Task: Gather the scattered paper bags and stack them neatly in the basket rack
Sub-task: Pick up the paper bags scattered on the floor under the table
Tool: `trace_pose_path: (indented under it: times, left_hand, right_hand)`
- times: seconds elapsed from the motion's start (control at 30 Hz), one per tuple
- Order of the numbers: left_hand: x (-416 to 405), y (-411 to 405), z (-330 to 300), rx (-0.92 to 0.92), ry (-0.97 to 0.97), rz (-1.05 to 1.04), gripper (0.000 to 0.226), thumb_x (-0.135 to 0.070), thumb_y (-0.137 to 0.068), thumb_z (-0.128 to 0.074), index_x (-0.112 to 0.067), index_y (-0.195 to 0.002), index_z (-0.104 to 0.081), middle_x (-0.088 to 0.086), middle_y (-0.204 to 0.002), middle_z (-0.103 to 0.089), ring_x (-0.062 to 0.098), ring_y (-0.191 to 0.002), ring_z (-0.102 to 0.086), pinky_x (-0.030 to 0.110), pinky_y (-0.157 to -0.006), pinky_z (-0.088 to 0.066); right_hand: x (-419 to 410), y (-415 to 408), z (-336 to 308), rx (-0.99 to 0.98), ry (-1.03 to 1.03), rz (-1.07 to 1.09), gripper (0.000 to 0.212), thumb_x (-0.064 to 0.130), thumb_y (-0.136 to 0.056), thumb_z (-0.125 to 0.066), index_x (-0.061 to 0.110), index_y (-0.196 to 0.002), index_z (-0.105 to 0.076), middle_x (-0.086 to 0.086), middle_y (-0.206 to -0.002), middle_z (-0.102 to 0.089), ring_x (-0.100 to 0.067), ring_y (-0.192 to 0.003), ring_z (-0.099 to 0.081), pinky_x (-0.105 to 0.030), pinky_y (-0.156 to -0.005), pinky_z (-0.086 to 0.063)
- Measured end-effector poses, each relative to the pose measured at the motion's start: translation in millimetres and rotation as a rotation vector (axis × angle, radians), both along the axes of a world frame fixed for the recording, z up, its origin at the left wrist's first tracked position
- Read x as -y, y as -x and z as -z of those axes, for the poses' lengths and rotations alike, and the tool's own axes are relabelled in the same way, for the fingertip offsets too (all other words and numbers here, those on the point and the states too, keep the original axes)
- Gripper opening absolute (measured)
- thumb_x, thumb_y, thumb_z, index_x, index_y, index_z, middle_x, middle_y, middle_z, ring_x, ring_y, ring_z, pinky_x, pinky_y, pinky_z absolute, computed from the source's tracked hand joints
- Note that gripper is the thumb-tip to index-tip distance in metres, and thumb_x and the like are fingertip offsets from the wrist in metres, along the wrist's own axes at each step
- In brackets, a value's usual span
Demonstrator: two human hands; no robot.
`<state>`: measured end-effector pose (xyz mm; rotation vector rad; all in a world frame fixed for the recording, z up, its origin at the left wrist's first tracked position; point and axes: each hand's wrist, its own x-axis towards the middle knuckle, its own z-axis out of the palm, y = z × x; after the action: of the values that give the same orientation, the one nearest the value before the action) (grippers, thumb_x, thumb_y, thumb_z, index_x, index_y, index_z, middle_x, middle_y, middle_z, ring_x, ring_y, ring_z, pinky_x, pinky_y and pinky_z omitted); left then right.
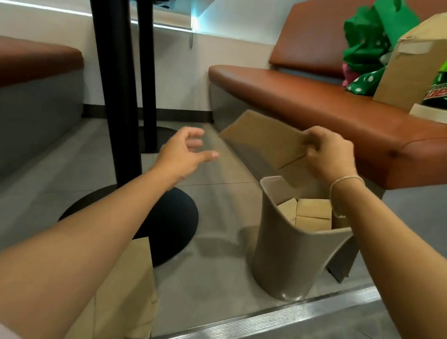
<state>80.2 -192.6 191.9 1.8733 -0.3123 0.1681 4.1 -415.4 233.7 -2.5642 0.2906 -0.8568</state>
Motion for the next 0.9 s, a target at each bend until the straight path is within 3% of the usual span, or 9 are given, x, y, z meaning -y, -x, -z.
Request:
trace_pose_path:
  times: [0.13, 0.23, 0.37, 0.43, 0.6, 0.73, 0.77, 0.9]
  left_hand:
    - [-29.3, 2.6, 25.1, -0.141, -0.126, -0.082, 0.049, -0.025, -0.082, -0.071, -0.017, -0.127, -0.051, 0.003, -0.126, -0.055, 0.017, -0.116, -0.052, 0.026, -0.087, -0.039]
    - [-59.4, 7.5, 51.5, -0.241, -0.252, -0.109, 0.039, -0.022, -0.083, -0.071, -0.017, -0.119, -0.055, 0.004, -0.124, -0.057, 0.018, -0.114, -0.053, 0.028, -0.089, -0.041]
    - [-103.0, 17.0, 90.2, -0.353, -0.437, -0.135, 0.038, -0.026, -0.085, -0.068, -0.017, -0.120, -0.057, 0.004, -0.124, -0.058, 0.021, -0.116, -0.053, 0.033, -0.096, -0.042]
    - [-125.6, 22.2, 111.3, -0.421, -0.517, -0.169, 0.039, -0.027, -0.085, -0.068, -0.015, -0.121, -0.058, 0.005, -0.125, -0.058, 0.021, -0.117, -0.052, 0.032, -0.096, -0.042]
    - [-173.8, 38.5, 164.3, -0.632, -0.703, -0.176, 0.020, -0.027, -0.088, -0.065, -0.010, -0.097, -0.063, 0.011, -0.115, -0.060, 0.021, -0.106, -0.055, 0.025, -0.078, -0.042]
    - [-190.4, 44.0, 199.6, -0.669, -0.811, -0.177, 0.041, -0.029, -0.093, -0.056, -0.006, -0.126, -0.054, 0.010, -0.133, -0.053, 0.024, -0.122, -0.050, 0.028, -0.096, -0.040]
    - [-191.5, 42.5, 204.9, -0.681, -0.810, -0.172, 0.039, -0.029, -0.092, -0.056, -0.007, -0.125, -0.054, 0.009, -0.131, -0.054, 0.023, -0.121, -0.051, 0.027, -0.094, -0.041]
    - [-191.2, 26.8, 225.4, -0.706, -0.707, -0.169, 0.015, -0.026, -0.089, -0.059, -0.013, -0.094, -0.062, 0.006, -0.101, -0.059, 0.022, -0.102, -0.060, 0.021, -0.060, -0.038]
  right_hand:
    - [24.4, -3.8, 20.9, 0.006, -0.234, 0.157, 0.029, 0.008, -0.093, -0.048, 0.012, -0.121, -0.056, -0.012, -0.119, -0.061, -0.030, -0.110, -0.055, -0.037, -0.099, -0.041]
    - [16.8, -5.9, 50.7, -0.061, -0.377, 0.216, 0.040, 0.013, -0.092, -0.055, 0.014, -0.131, -0.043, -0.014, -0.123, -0.055, -0.030, -0.111, -0.054, -0.041, -0.099, -0.044]
    - [-24.1, -14.8, 80.2, -0.036, -0.236, 0.206, 0.053, 0.009, -0.087, -0.060, 0.015, -0.135, -0.040, -0.014, -0.128, -0.051, -0.030, -0.118, -0.048, -0.044, -0.102, -0.043]
    - [-50.6, -21.0, 94.4, -0.056, -0.121, 0.122, 0.049, 0.011, -0.087, -0.059, 0.016, -0.133, -0.042, -0.013, -0.127, -0.050, -0.030, -0.118, -0.046, -0.045, -0.103, -0.041]
    - [-117.9, -31.4, 139.3, -0.250, 0.064, -0.158, 0.033, 0.015, -0.089, -0.054, 0.018, -0.122, -0.053, -0.009, -0.126, -0.052, -0.027, -0.120, -0.043, -0.040, -0.102, -0.038]
    - [-158.2, -33.9, 175.7, -0.397, 0.070, -0.246, 0.027, 0.012, -0.089, -0.052, 0.015, -0.115, -0.059, -0.010, -0.116, -0.057, -0.026, -0.112, -0.050, -0.037, -0.096, -0.043]
    - [-165.4, -34.5, 184.0, -0.436, 0.062, -0.267, 0.027, 0.011, -0.089, -0.052, 0.015, -0.115, -0.060, -0.010, -0.115, -0.058, -0.026, -0.110, -0.052, -0.037, -0.095, -0.045]
    - [-186.9, -39.6, 213.4, -0.555, 0.053, -0.320, 0.028, 0.010, -0.090, -0.052, 0.017, -0.115, -0.060, -0.008, -0.116, -0.059, -0.024, -0.105, -0.057, -0.032, -0.091, -0.048]
